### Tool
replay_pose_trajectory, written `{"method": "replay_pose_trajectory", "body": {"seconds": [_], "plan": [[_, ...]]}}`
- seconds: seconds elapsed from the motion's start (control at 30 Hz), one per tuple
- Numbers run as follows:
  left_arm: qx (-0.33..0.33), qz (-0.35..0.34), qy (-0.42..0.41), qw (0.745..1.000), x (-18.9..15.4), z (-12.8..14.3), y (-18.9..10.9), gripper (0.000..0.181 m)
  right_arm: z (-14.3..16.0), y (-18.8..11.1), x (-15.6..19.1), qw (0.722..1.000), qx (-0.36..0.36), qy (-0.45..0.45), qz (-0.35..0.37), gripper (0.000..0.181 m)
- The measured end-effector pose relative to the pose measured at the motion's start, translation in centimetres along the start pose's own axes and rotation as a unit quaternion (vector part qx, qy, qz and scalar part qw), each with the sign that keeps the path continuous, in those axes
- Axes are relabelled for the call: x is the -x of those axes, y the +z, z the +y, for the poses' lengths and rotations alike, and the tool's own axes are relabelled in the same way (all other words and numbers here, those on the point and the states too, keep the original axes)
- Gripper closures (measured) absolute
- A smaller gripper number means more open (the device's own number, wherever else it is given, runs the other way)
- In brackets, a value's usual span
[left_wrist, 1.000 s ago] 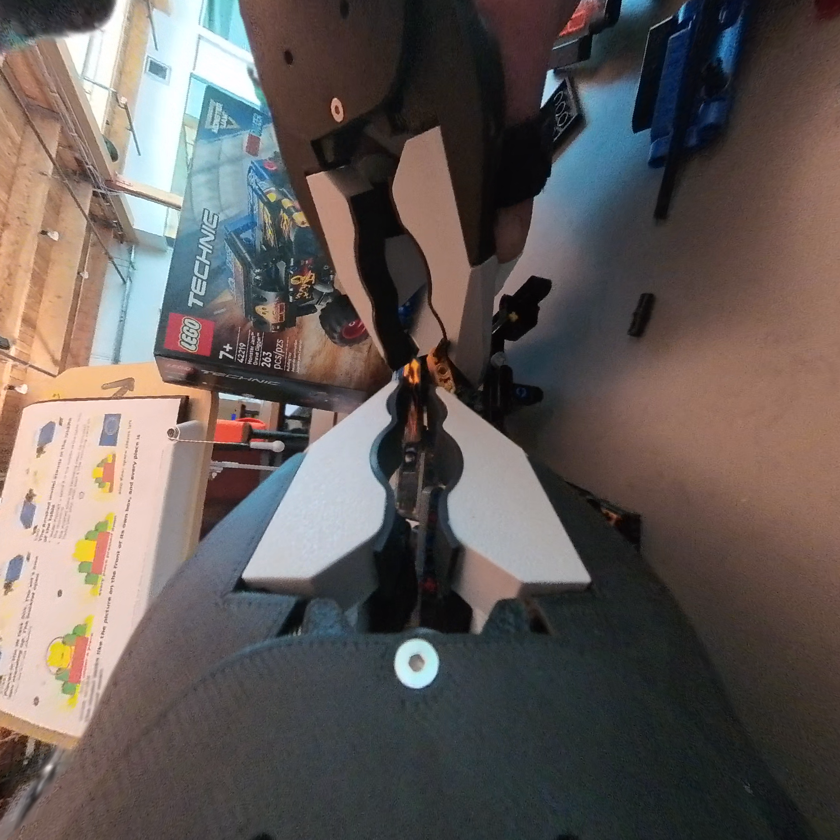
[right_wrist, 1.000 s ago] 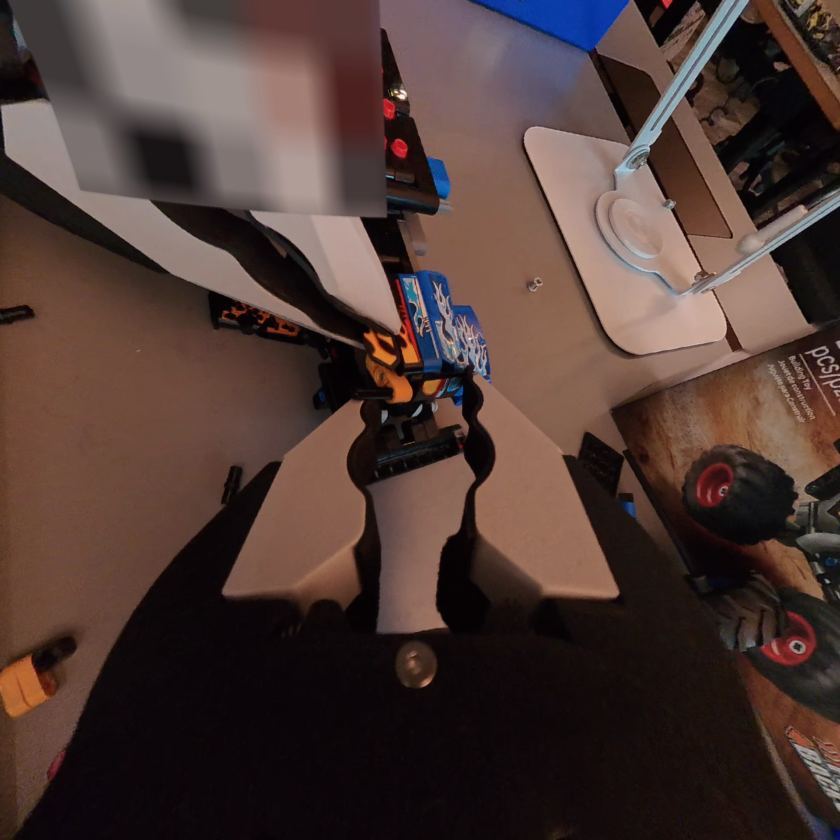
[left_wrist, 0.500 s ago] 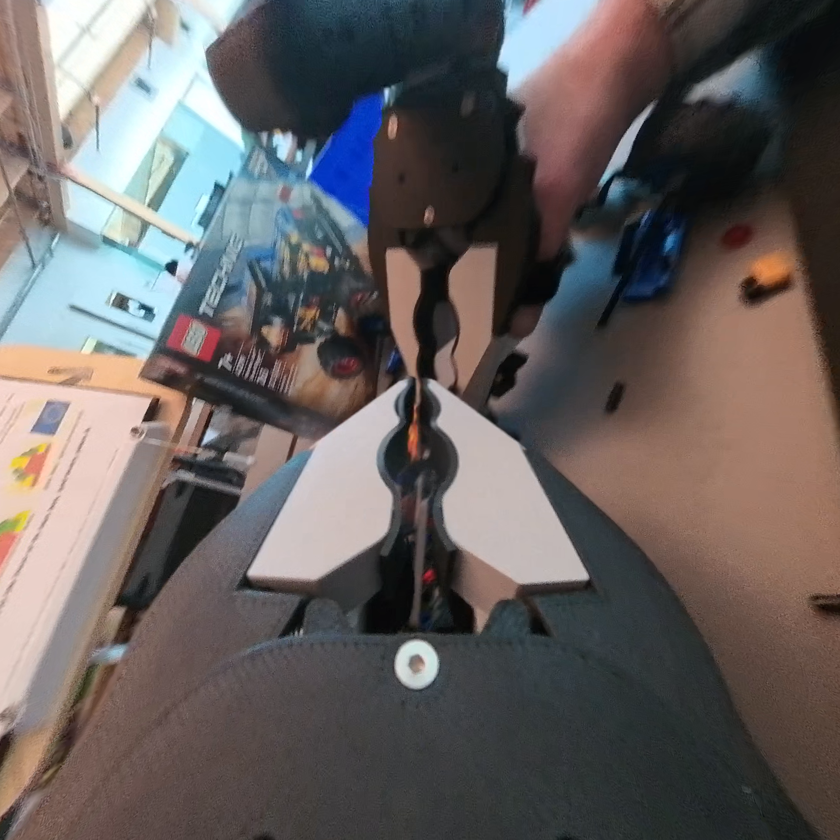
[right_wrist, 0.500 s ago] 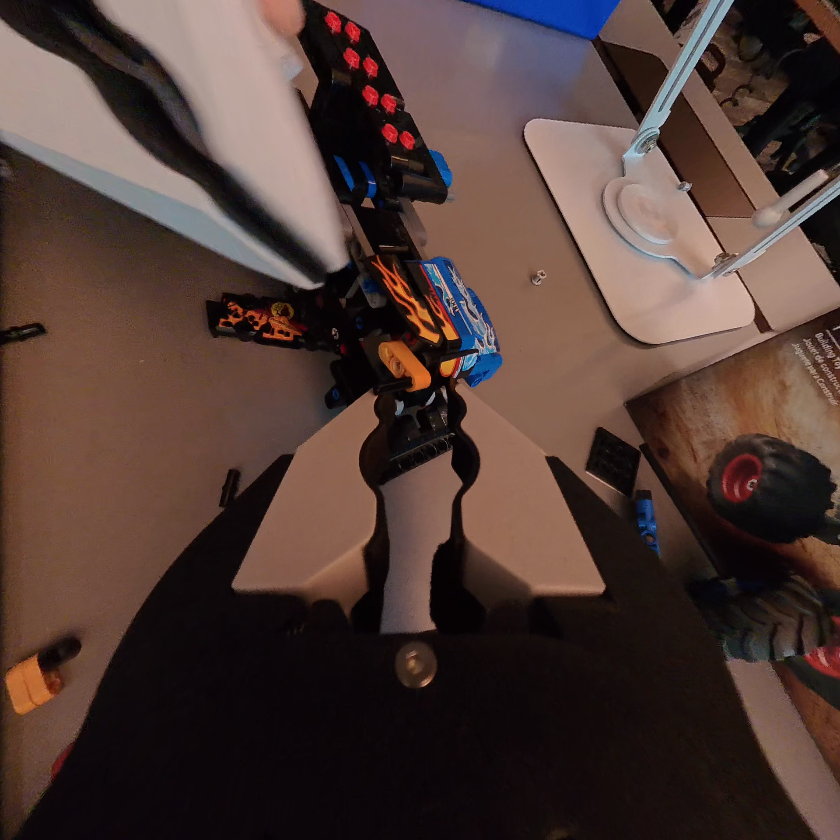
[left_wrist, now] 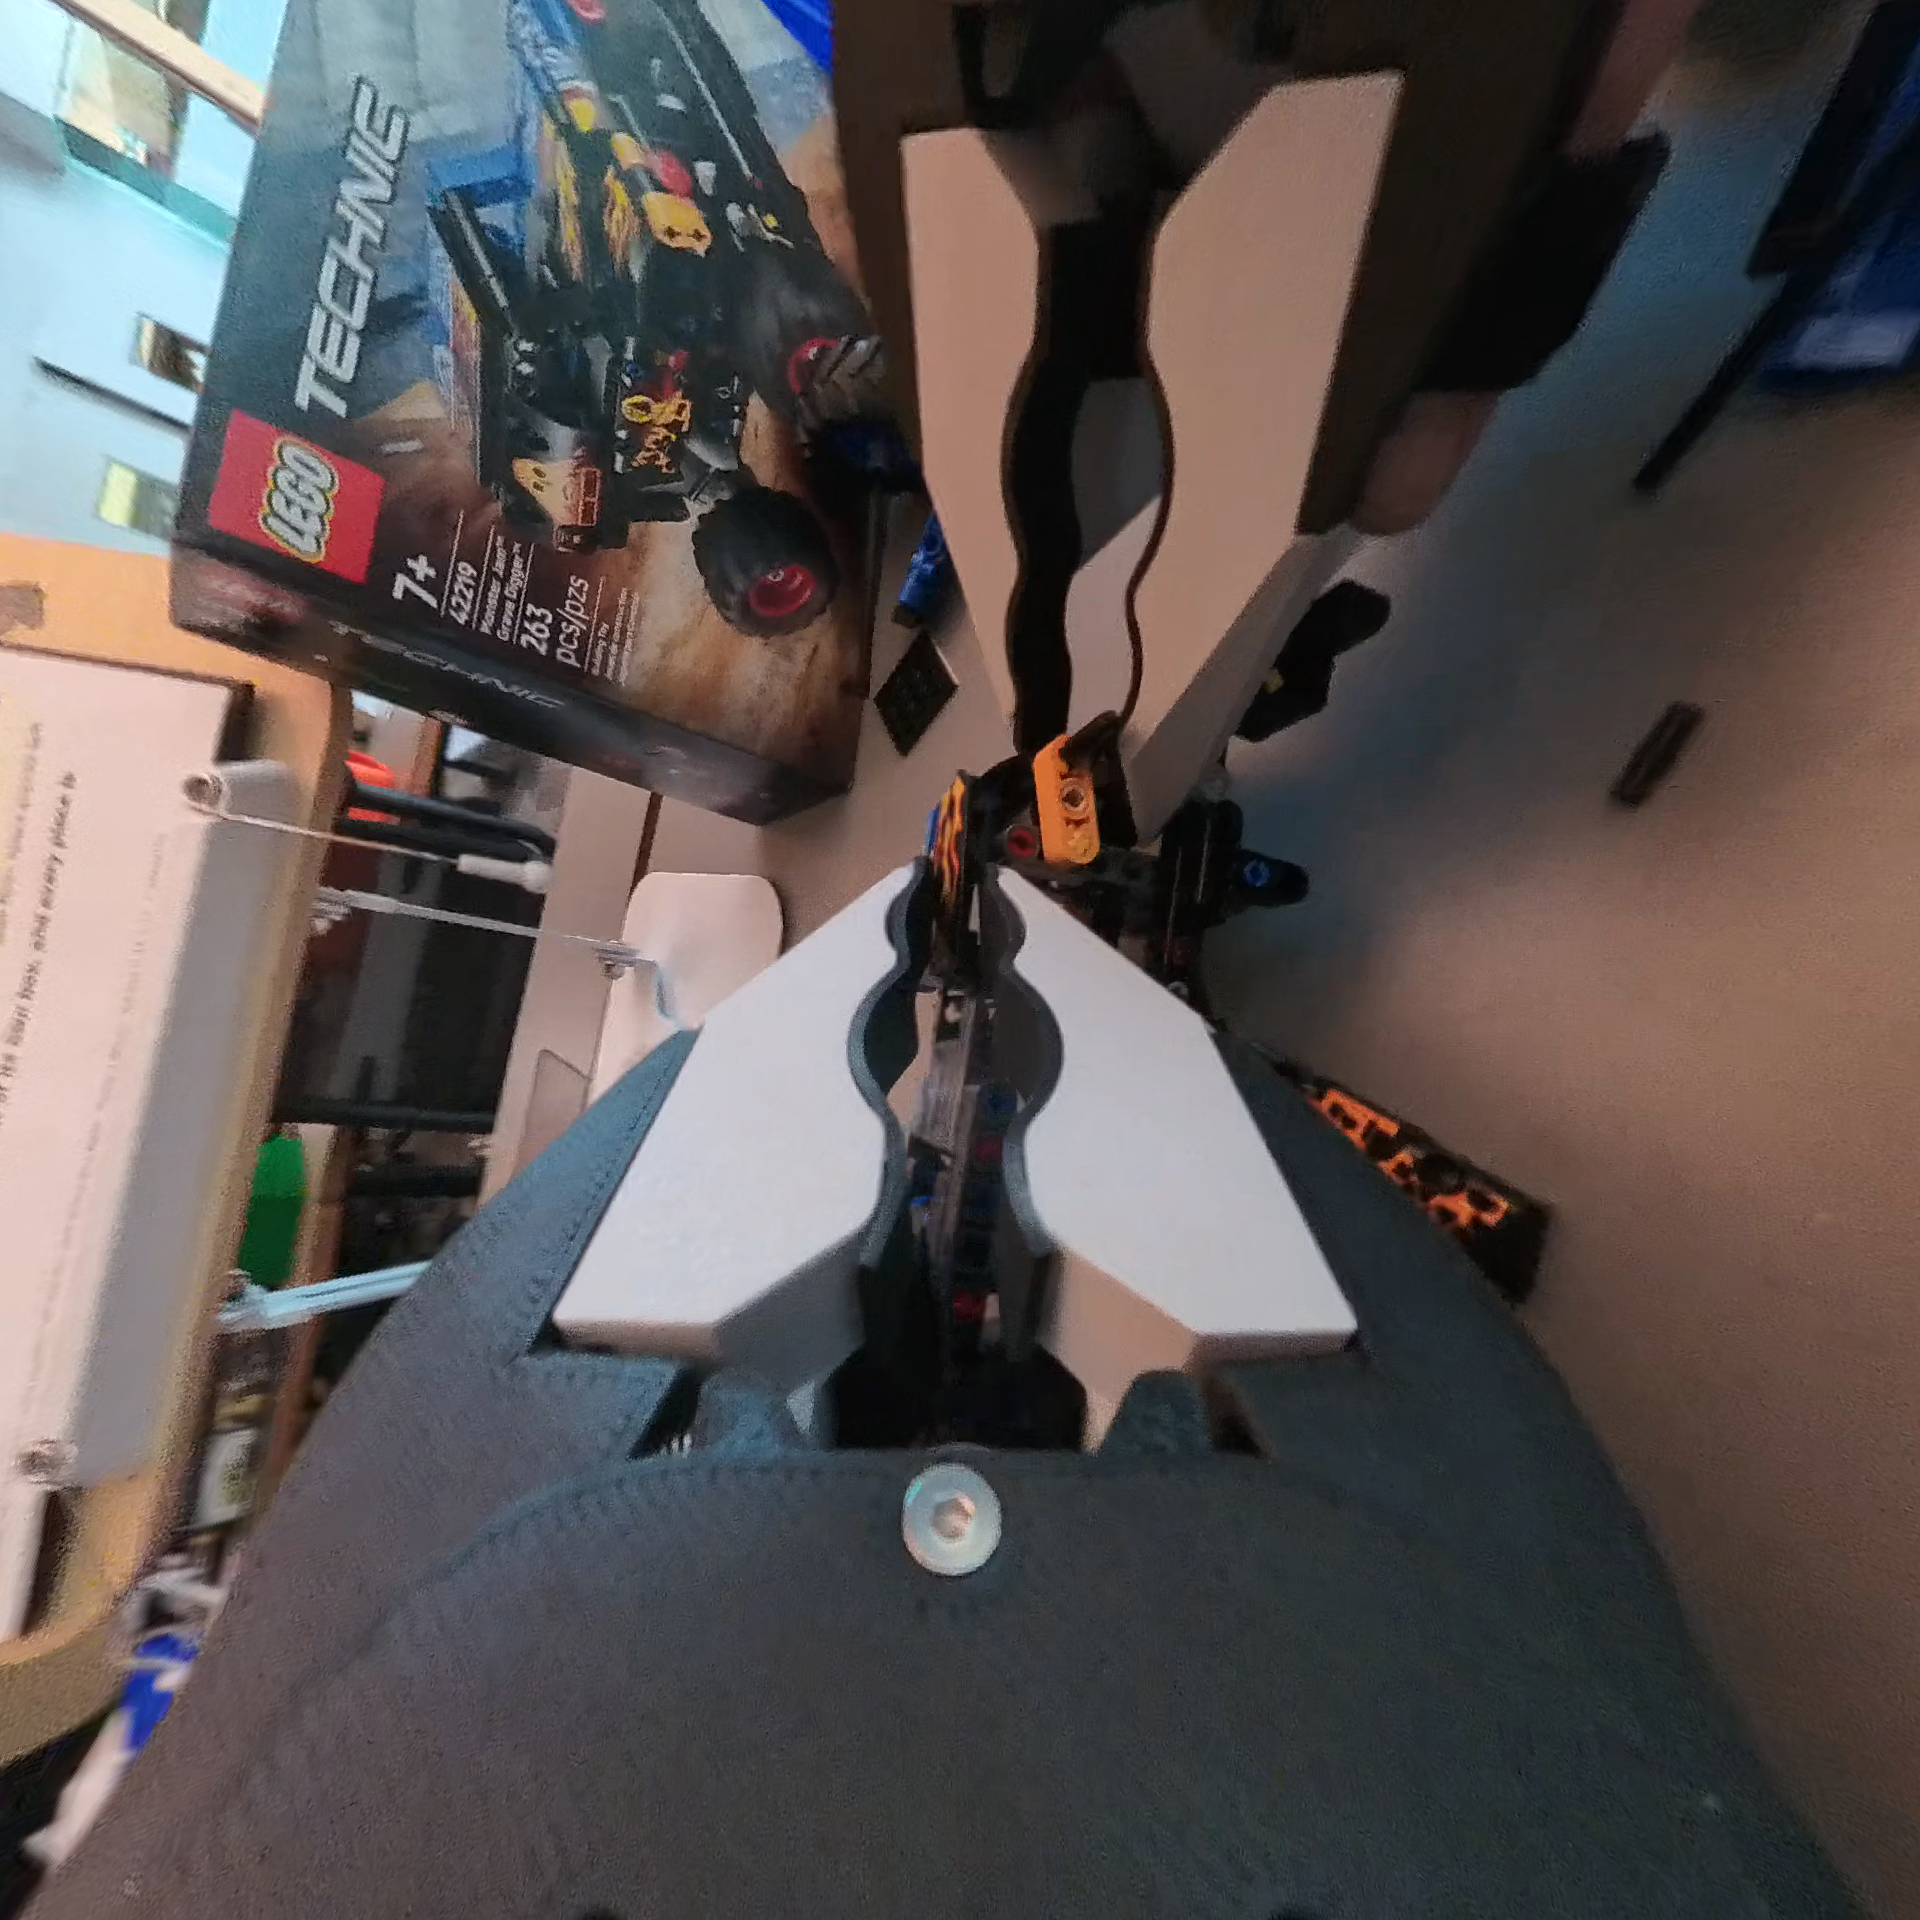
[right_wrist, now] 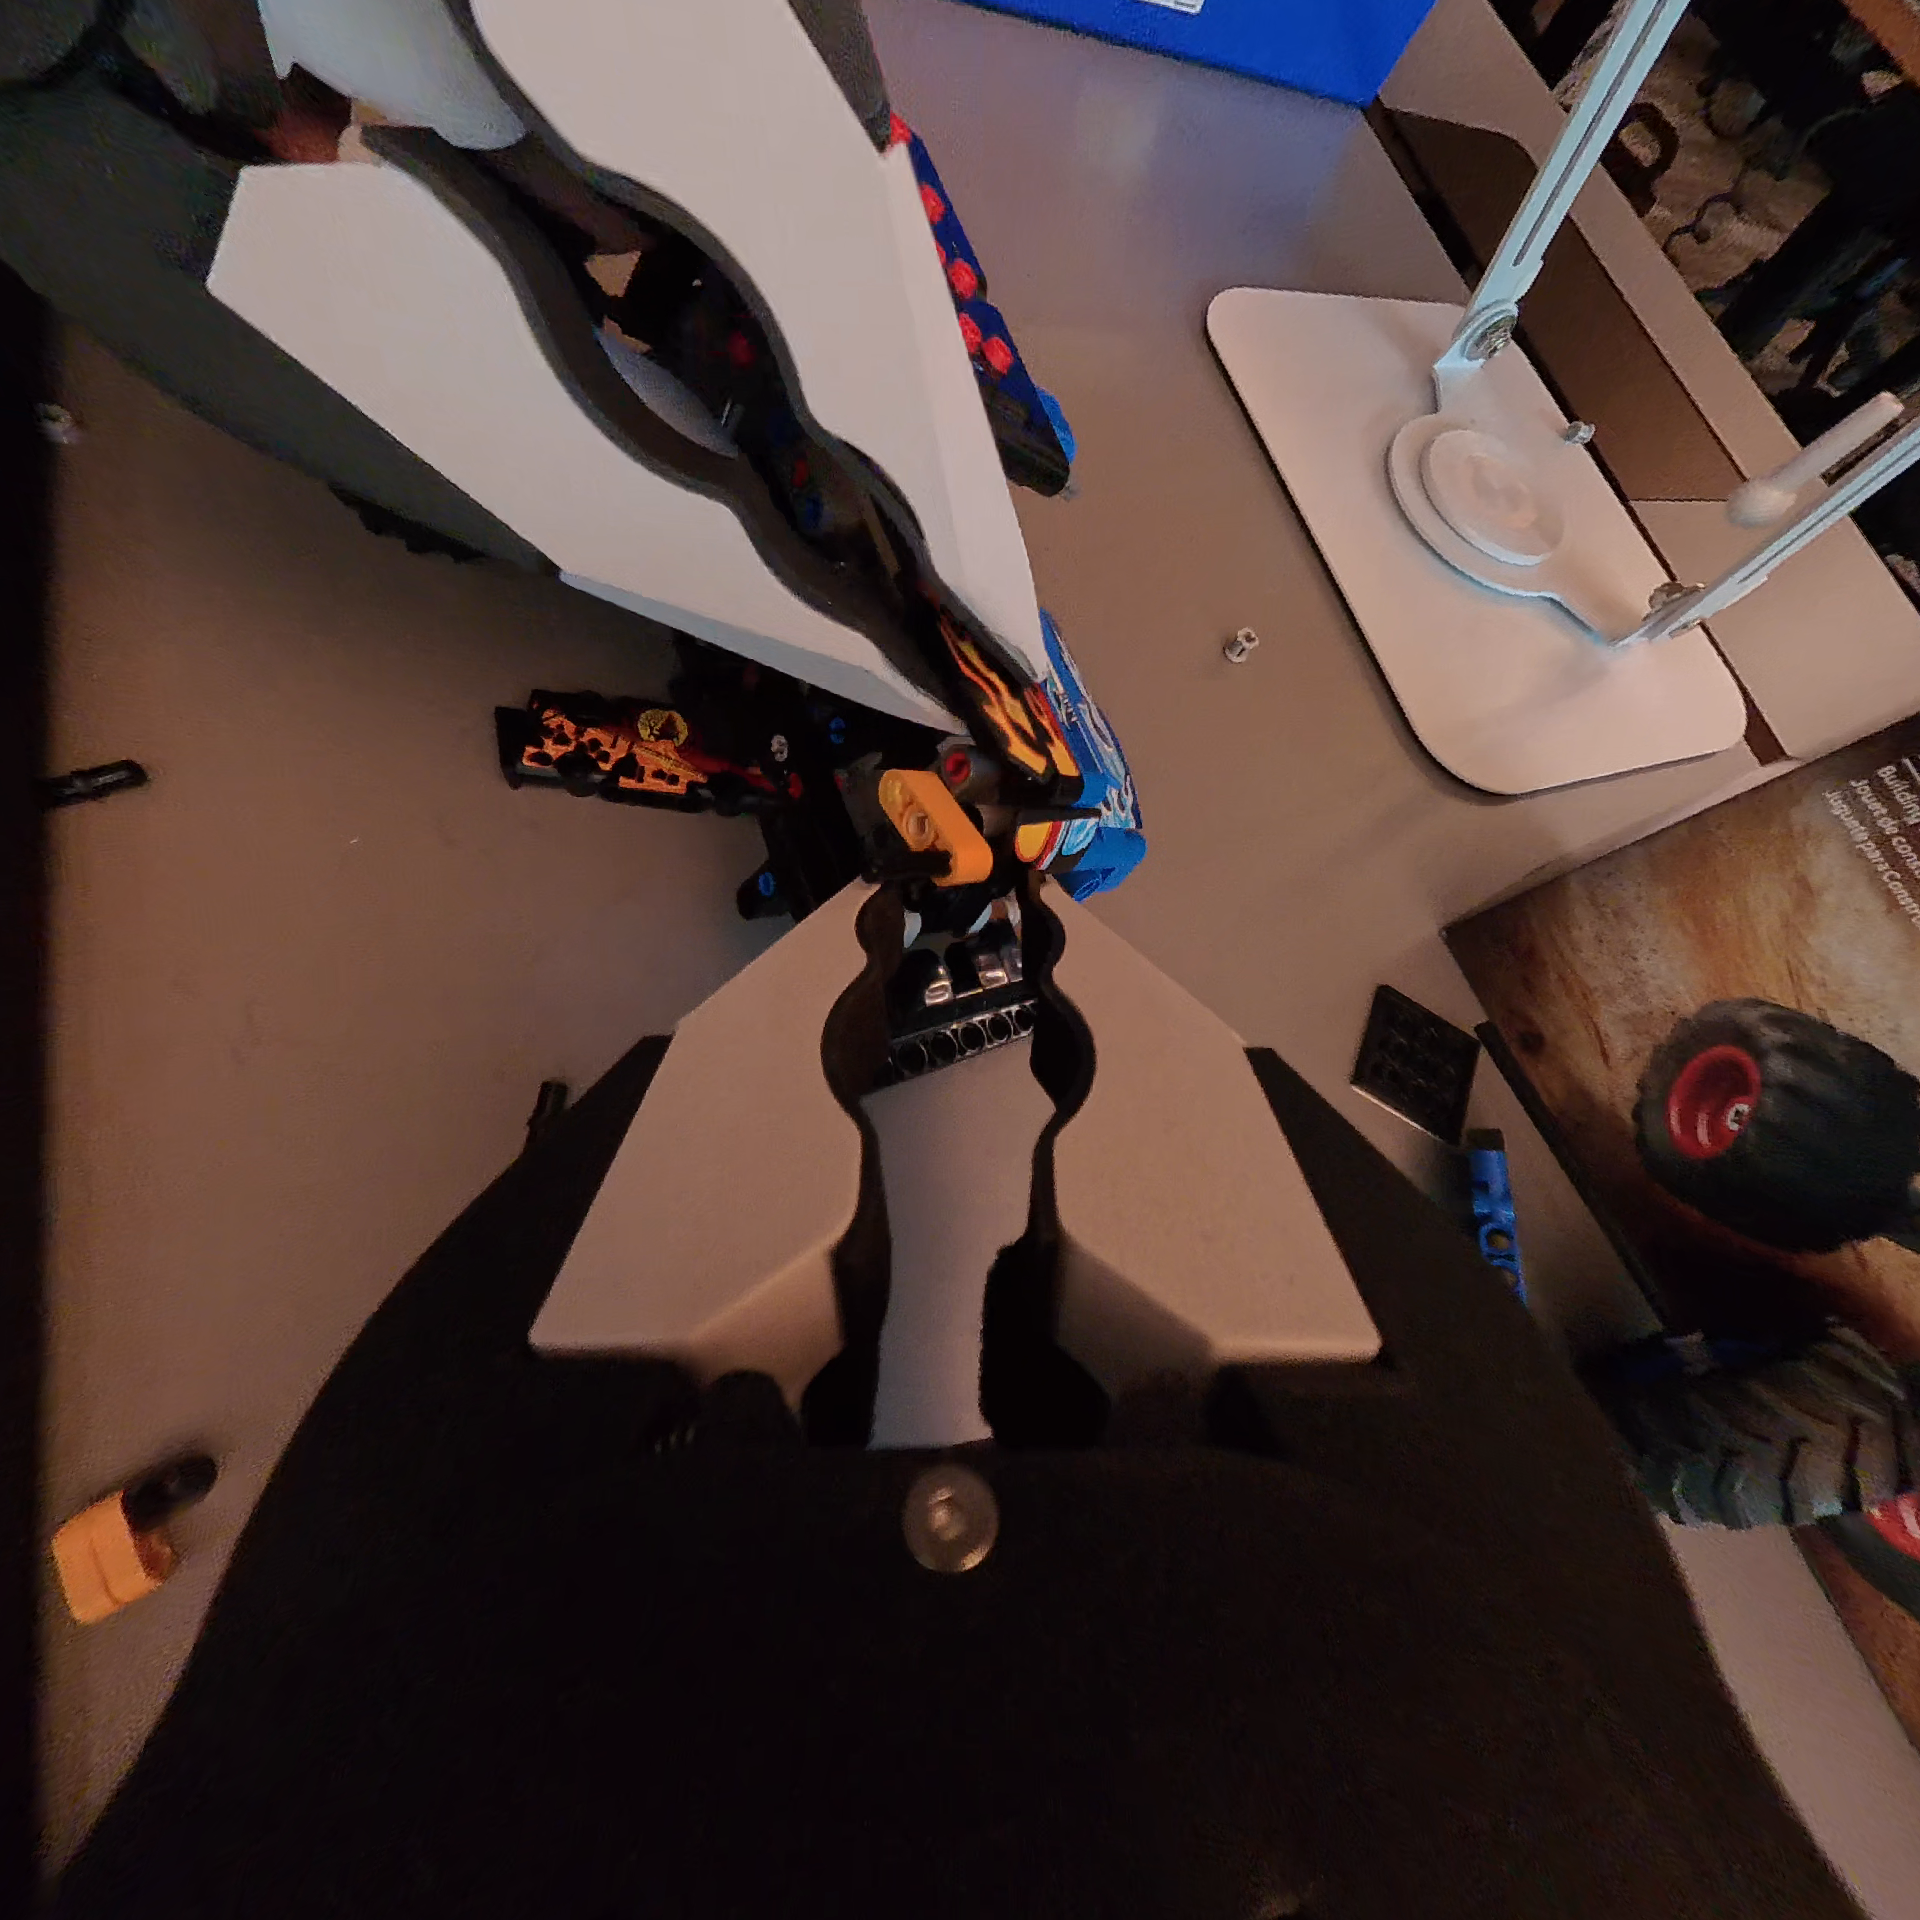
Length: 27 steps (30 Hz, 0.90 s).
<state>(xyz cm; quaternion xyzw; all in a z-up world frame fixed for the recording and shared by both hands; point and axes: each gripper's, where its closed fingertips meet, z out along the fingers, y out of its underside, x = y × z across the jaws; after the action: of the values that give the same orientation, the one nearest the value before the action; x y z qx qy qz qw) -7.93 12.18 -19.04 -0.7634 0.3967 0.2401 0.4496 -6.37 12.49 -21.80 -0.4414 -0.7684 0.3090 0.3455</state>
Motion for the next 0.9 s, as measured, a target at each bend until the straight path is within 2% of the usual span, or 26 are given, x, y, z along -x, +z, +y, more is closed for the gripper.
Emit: {"method": "replay_pose_trajectory", "body": {"seconds": [0.27,0.3,0.37,0.57,0.67,0.73,0.83,0.9], "plan": [[-0.043,0.028,-0.116,0.992,0.8,-0.1,-0.1,0.176,-0.5,-0.2,-0.1,1.0,-0.01,0.003,0.005,0.163],[-0.047,0.022,-0.126,0.991,1.1,-0.1,-0.2,0.177,-0.7,-0.3,0.0,1.0,-0.016,0.003,0.004,0.17],[-0.059,0.029,-0.145,0.987,1.4,-0.1,-0.3,0.177,-1.0,-0.5,-0.1,1.0,-0.018,-0.006,0.015,0.171],[-0.077,0.033,-0.158,0.984,1.5,-0.3,-0.5,0.178,-1.2,-0.7,-0.2,1.0,-0.023,-0.007,0.017,0.171],[-0.076,0.033,-0.131,0.988,0.9,-0.5,-0.5,0.177,-0.8,-0.6,-0.1,1.0,-0.015,-0.002,0.011,0.171],[-0.088,0.031,-0.149,0.984,1.4,-0.7,-0.7,0.177,-1.3,-1.1,-0.3,0.999,-0.032,0.01,0.01,0.172],[-0.081,0.026,-0.13,0.988,1.2,-0.8,-0.5,0.177,-1.4,-1.3,-0.2,0.999,-0.032,-0.012,0.01,0.172],[-0.093,0.025,-0.14,0.985,1.5,-1.0,-0.6,0.177,-1.6,-1.7,-0.3,0.998,-0.051,0.02,-0.009,0.171]]}}
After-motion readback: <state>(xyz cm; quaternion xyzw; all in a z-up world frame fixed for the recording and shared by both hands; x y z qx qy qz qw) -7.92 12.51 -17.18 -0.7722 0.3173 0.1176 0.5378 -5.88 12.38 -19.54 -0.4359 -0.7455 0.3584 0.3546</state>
